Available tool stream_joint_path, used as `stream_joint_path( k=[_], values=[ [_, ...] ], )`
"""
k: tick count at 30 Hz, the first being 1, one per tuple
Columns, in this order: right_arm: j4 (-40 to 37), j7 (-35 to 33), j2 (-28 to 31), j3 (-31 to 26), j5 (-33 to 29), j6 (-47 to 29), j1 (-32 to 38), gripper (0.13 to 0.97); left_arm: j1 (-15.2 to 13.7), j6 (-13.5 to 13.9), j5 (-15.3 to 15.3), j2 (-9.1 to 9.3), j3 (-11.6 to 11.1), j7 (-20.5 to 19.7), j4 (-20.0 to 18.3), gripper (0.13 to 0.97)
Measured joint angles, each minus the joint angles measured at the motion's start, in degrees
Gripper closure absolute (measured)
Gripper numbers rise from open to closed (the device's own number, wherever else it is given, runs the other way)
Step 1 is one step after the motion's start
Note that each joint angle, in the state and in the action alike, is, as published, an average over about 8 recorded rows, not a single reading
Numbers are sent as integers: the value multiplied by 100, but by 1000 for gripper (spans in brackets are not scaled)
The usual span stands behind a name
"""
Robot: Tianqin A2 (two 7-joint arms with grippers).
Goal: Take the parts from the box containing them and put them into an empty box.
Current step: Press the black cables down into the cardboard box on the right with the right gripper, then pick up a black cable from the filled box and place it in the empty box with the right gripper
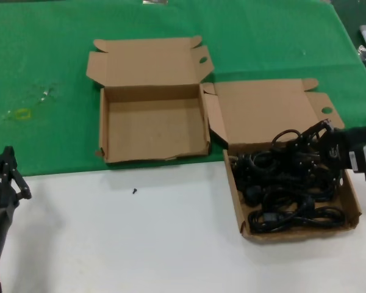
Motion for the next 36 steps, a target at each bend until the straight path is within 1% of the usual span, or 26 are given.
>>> stream_joint_path(
  k=[9,21,28,36],
  values=[
    [261,441,128,42,9,-24,37,877,0,0,0,0,0,0,0,954],
    [618,1148,138,97,47,-31,340,879,0,0,0,0,0,0,0,954],
    [798,1363,-82,58,12,128,488,880,0,0,0,0,0,0,0,954],
    [985,1563,-647,-129,-98,476,563,880,0,0,-1,0,0,0,0,954]
  ],
)
